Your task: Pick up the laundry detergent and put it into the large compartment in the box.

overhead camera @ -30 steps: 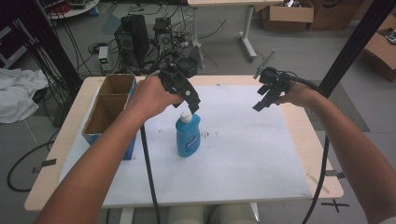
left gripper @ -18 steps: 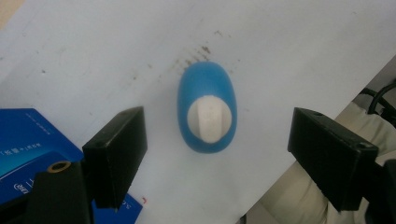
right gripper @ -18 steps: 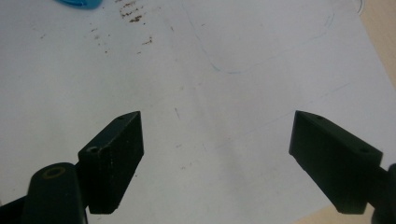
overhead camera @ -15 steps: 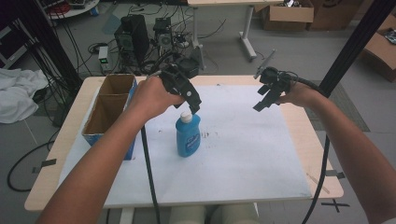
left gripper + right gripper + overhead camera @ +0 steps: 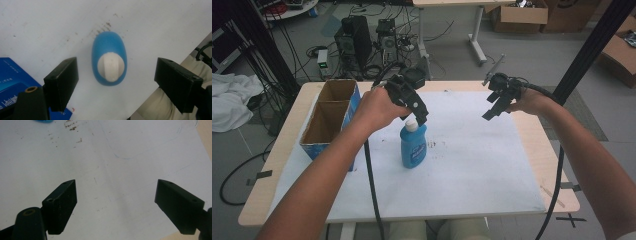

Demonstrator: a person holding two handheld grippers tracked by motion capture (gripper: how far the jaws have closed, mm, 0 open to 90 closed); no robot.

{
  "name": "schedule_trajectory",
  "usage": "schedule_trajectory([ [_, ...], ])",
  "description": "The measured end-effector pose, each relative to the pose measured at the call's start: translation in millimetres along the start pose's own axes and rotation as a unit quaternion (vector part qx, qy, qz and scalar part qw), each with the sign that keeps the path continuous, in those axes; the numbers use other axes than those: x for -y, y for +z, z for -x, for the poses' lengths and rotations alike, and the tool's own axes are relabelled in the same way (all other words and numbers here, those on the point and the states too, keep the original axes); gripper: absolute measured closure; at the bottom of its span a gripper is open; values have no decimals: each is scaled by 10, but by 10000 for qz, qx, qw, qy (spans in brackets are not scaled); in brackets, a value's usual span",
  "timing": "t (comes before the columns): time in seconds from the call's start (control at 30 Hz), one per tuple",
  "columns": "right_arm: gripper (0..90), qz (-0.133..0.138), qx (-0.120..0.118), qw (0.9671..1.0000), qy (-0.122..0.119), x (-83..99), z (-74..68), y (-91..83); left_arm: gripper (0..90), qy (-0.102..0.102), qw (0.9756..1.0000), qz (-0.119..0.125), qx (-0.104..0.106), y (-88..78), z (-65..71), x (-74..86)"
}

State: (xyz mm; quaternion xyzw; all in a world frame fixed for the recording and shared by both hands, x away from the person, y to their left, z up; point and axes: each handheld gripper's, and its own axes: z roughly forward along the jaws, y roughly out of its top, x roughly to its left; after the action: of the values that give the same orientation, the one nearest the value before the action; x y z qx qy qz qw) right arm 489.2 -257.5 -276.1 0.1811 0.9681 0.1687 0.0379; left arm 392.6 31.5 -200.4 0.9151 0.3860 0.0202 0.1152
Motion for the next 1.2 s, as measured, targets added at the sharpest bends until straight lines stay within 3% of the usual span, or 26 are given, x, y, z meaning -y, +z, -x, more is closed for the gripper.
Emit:
schedule_trajectory([
  [0.3, 179, -1, -6, 10000, -15, 5, 6, 6, 200, -32, 10000, -81, -8, 119, 7, -19],
  [1.2, 178, -16, -39, 10000, -30, -13, 13, 39, 200, 217, 9990, -380, 39, 557, 3, -22],
])
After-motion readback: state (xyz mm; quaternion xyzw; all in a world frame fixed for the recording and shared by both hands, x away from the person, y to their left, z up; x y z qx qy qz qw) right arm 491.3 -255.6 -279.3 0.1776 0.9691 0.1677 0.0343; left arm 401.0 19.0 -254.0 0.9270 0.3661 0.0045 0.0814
